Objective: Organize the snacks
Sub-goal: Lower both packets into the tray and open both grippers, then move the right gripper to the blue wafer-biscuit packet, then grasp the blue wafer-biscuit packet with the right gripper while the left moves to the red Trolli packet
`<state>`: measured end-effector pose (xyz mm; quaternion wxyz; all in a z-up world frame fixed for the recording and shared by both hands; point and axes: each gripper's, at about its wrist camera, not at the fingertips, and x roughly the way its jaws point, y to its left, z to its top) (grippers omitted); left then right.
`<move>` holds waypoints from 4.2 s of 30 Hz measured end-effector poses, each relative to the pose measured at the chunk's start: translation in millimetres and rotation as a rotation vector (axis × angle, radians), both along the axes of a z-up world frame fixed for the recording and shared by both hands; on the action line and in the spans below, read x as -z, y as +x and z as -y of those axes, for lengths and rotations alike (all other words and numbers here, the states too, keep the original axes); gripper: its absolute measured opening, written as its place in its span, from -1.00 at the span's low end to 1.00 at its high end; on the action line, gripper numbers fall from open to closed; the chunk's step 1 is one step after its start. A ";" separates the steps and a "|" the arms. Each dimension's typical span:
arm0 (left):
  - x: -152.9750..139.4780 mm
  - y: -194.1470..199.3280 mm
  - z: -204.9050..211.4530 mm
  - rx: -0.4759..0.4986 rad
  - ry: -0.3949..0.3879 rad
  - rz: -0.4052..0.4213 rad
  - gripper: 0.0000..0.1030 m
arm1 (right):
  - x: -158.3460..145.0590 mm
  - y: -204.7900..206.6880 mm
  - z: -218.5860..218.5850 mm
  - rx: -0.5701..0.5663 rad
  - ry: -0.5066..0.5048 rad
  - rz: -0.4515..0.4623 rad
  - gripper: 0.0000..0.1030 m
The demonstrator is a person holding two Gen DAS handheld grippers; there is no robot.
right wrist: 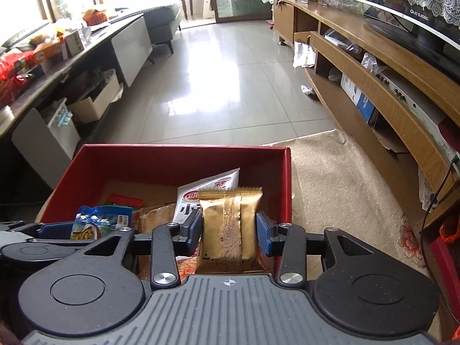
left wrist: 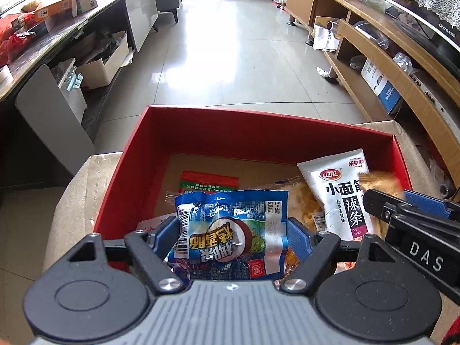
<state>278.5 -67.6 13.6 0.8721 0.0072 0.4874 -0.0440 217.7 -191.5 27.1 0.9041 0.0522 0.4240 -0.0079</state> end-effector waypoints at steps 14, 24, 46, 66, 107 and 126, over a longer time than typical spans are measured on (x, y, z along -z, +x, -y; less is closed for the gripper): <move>-9.6 -4.1 0.5 0.003 0.008 0.022 0.51 | -4.3 -0.8 5.7 0.018 -0.011 0.018 0.18; -23.3 -12.1 -4.2 -0.007 -0.016 0.047 0.52 | -19.8 -11.1 5.7 0.022 -0.016 0.051 0.25; -46.4 -71.3 -15.9 0.042 -0.096 0.052 0.52 | -7.6 -77.7 23.6 0.091 -0.087 -0.069 0.36; -30.7 -97.5 -26.9 0.080 -0.152 -0.036 0.52 | 54.8 -73.7 27.1 0.339 0.086 -0.231 0.58; -21.8 -127.3 -30.1 0.186 -0.172 -0.085 0.53 | 54.8 -138.2 17.1 0.224 -0.040 -0.352 0.39; 34.1 -251.6 -31.8 0.184 -0.270 -0.364 0.52 | 26.8 -169.6 33.1 0.043 0.057 -0.266 0.38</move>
